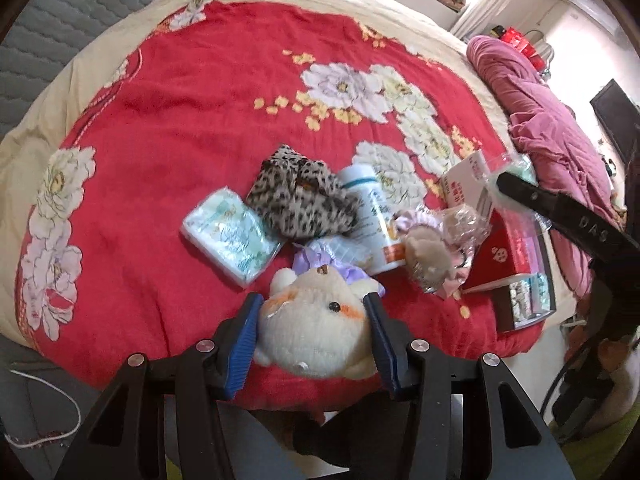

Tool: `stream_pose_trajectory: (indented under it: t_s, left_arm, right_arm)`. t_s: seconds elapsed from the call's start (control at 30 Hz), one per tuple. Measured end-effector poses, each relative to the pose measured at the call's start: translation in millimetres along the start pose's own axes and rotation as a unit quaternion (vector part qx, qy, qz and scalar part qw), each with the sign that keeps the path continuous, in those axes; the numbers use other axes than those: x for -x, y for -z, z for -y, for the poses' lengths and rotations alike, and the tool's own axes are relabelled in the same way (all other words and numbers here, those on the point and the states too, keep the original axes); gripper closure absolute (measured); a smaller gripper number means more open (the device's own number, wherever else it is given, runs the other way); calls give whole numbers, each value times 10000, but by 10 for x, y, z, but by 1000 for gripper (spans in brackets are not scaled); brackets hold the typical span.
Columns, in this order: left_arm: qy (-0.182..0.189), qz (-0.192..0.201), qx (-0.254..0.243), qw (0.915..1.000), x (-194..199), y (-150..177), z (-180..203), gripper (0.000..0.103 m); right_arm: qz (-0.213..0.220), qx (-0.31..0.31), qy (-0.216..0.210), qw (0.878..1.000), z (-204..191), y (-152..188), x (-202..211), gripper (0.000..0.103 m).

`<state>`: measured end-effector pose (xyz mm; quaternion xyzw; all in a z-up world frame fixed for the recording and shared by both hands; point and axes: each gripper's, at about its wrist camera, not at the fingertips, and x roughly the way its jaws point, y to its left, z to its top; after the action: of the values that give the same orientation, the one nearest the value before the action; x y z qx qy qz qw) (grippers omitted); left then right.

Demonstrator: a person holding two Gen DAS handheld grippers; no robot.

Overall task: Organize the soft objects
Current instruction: 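Carry the plush toy and green sponge with both tools over the pink book box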

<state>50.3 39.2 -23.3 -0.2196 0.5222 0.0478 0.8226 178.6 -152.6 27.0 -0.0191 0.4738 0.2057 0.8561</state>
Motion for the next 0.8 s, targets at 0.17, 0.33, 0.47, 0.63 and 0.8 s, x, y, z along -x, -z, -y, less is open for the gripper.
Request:
stream_pose_trajectory:
  t_s: [0.17,0.33,0.47,0.63,0.8]
  left_arm:
    - [37,142,-69,9999,95,-64,91,50]
    - [92,245,-222,9994,176,-142,250,50]
    - [154,336,-388,9986,250,-192,430,50]
    - [219,431,-620,9969,335,-238,677,50]
    - [284,493,-808,9951,388,-261,921,50]
  right_arm:
    - [68,-41,-27,10000,41,-10,78,57]
    - [185,-93,-20,9998,121,-29,218,57]
    - [286,-157,-23,9995,209,-34,361,57]
    - [452,-211,-8,9988,343,-23,575,57]
    - [599,-324,27,9977,514,-6,760,57]
